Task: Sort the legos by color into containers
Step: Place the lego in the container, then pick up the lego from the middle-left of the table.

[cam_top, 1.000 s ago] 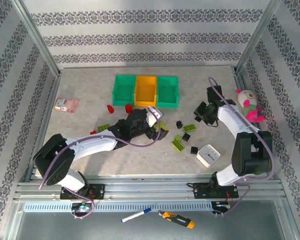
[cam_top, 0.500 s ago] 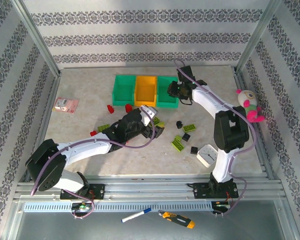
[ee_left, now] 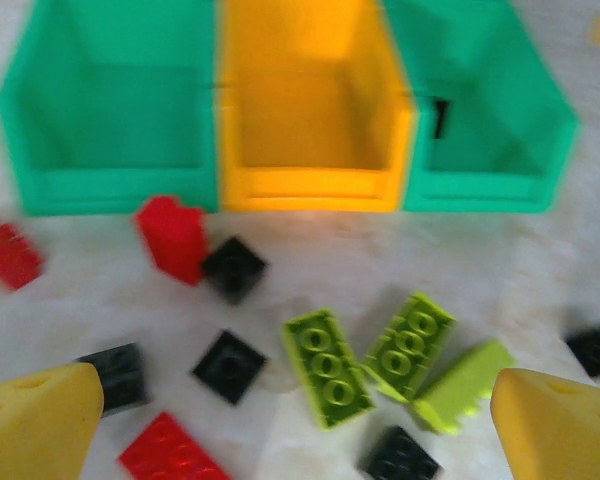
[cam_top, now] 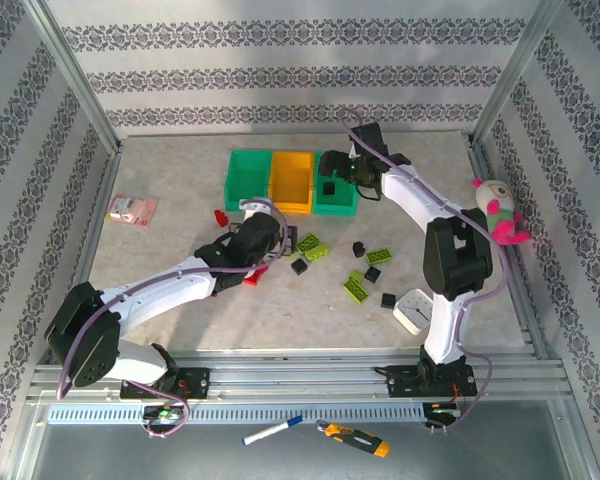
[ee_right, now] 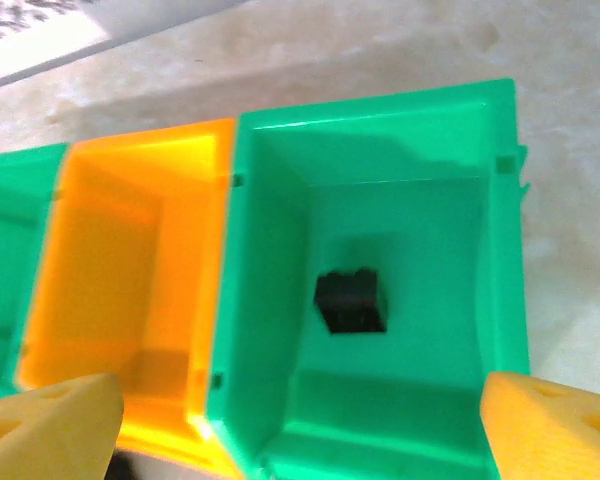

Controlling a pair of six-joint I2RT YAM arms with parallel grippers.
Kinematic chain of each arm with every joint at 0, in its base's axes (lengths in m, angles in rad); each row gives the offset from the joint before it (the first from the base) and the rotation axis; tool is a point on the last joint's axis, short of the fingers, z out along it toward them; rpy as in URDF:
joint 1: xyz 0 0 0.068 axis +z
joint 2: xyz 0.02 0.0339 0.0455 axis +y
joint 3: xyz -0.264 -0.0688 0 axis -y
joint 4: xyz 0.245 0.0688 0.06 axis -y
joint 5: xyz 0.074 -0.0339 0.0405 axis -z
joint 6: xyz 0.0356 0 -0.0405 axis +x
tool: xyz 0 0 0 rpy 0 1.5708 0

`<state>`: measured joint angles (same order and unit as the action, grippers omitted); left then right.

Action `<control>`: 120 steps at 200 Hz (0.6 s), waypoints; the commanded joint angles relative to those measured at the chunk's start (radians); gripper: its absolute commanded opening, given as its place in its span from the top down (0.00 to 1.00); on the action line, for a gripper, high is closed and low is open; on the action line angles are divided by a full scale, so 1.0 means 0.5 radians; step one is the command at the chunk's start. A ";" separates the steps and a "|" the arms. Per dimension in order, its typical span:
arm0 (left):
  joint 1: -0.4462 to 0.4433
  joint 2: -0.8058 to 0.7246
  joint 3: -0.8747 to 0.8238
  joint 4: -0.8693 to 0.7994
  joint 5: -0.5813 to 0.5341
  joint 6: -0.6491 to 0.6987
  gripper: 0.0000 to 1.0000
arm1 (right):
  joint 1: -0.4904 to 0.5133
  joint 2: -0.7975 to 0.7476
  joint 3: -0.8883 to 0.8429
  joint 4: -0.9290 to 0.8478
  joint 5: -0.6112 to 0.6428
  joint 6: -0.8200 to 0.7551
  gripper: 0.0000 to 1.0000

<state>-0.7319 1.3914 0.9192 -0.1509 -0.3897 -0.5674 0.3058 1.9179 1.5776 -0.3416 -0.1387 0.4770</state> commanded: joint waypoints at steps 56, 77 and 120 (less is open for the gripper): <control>0.654 0.106 0.238 -0.821 0.250 -0.639 0.01 | 0.188 -0.624 -0.540 0.207 -0.420 -0.183 0.03; 0.803 0.256 0.384 -0.911 0.323 -0.652 0.03 | 0.283 -0.697 -0.627 0.213 -0.436 -0.244 0.03; 1.029 0.611 0.694 -0.878 0.541 -0.554 0.16 | 0.430 -0.733 -0.613 0.190 -0.479 -0.456 0.02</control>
<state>-0.2646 1.6104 1.1767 -0.5415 -0.2054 -0.8646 0.4911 1.5951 1.2663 -0.2565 -0.3504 0.3321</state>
